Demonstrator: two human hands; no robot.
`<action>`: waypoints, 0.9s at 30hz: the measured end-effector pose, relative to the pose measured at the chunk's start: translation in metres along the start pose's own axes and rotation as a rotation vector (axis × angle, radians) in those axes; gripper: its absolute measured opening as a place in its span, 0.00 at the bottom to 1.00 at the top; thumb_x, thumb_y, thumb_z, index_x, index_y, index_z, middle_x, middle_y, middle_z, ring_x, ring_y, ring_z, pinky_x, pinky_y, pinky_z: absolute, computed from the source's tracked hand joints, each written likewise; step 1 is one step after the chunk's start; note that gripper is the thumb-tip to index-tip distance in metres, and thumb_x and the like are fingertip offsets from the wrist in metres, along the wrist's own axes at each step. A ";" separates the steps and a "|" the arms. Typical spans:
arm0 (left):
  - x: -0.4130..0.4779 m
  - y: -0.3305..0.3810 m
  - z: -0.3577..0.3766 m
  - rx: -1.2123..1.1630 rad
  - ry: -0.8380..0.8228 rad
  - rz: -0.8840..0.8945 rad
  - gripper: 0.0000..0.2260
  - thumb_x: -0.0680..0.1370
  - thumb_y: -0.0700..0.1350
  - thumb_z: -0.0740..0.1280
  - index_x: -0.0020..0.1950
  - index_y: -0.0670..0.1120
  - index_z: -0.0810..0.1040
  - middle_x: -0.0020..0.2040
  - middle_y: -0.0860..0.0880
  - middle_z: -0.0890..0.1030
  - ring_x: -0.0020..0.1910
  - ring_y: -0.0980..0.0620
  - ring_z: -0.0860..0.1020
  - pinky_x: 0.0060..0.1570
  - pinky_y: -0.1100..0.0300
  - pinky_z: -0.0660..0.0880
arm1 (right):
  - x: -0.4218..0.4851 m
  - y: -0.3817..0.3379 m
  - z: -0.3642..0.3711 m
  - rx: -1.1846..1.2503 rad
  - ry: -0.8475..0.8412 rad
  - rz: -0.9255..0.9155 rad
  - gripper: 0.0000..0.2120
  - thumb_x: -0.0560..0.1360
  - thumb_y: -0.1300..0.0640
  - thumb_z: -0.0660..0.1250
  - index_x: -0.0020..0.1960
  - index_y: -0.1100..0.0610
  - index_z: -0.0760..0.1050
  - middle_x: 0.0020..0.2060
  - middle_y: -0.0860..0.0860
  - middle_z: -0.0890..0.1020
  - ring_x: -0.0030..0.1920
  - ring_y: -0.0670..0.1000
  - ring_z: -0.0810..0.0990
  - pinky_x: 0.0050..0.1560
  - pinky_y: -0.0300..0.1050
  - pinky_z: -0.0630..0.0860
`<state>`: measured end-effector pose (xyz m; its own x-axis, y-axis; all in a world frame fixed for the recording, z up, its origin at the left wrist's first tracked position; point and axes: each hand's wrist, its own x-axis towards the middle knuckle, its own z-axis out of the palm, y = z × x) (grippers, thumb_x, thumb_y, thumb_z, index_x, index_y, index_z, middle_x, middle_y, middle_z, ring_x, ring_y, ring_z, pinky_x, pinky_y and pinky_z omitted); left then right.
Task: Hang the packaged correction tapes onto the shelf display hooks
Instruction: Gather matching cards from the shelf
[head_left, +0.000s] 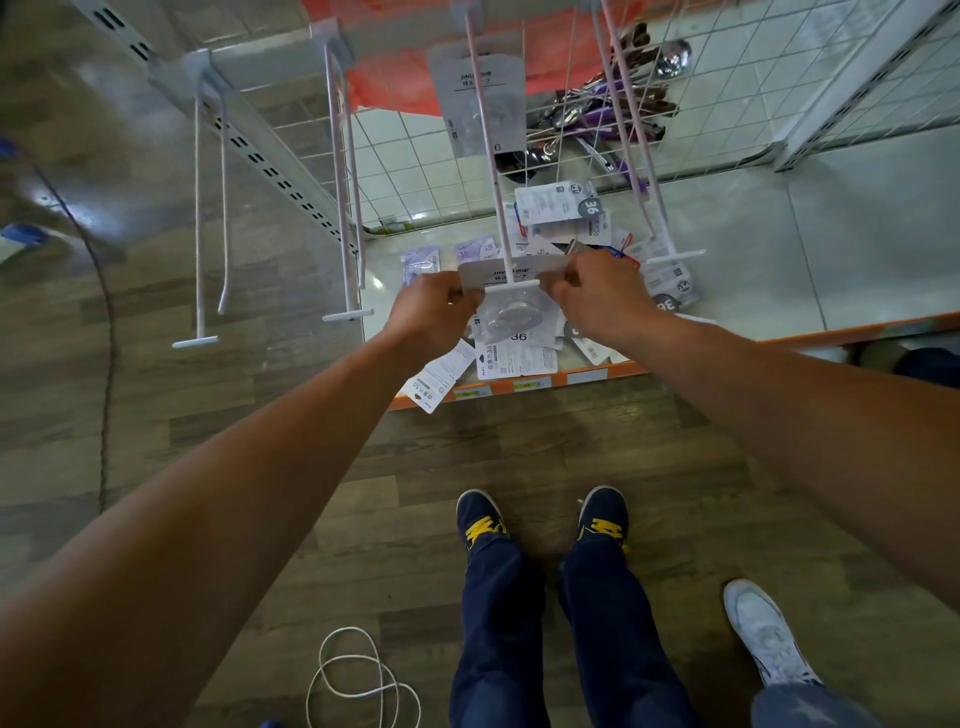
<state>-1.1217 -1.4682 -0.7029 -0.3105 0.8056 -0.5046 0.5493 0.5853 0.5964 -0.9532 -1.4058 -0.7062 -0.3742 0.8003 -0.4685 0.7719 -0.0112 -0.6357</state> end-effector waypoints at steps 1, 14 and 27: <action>0.000 0.000 0.000 0.001 -0.002 -0.002 0.13 0.81 0.45 0.62 0.63 0.45 0.78 0.47 0.49 0.80 0.37 0.55 0.75 0.34 0.65 0.70 | 0.001 0.000 0.000 0.001 -0.001 0.000 0.15 0.80 0.49 0.60 0.54 0.59 0.79 0.41 0.55 0.82 0.40 0.53 0.78 0.39 0.44 0.69; 0.009 0.002 0.003 0.010 0.016 -0.029 0.13 0.81 0.44 0.60 0.64 0.45 0.78 0.51 0.46 0.81 0.37 0.53 0.75 0.32 0.65 0.69 | 0.006 -0.008 -0.005 -0.005 0.062 -0.003 0.15 0.80 0.48 0.61 0.57 0.57 0.79 0.46 0.54 0.83 0.44 0.52 0.78 0.44 0.43 0.73; 0.048 0.027 -0.001 -0.109 0.291 -0.048 0.08 0.78 0.49 0.66 0.54 0.50 0.82 0.55 0.51 0.82 0.55 0.51 0.78 0.56 0.58 0.74 | 0.048 -0.026 0.001 0.077 0.183 0.130 0.17 0.80 0.48 0.60 0.62 0.58 0.74 0.56 0.57 0.78 0.54 0.58 0.78 0.53 0.48 0.74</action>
<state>-1.1228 -1.4139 -0.7100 -0.5519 0.7600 -0.3432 0.4470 0.6170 0.6477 -0.9918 -1.3679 -0.7130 -0.1698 0.8844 -0.4348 0.7632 -0.1611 -0.6258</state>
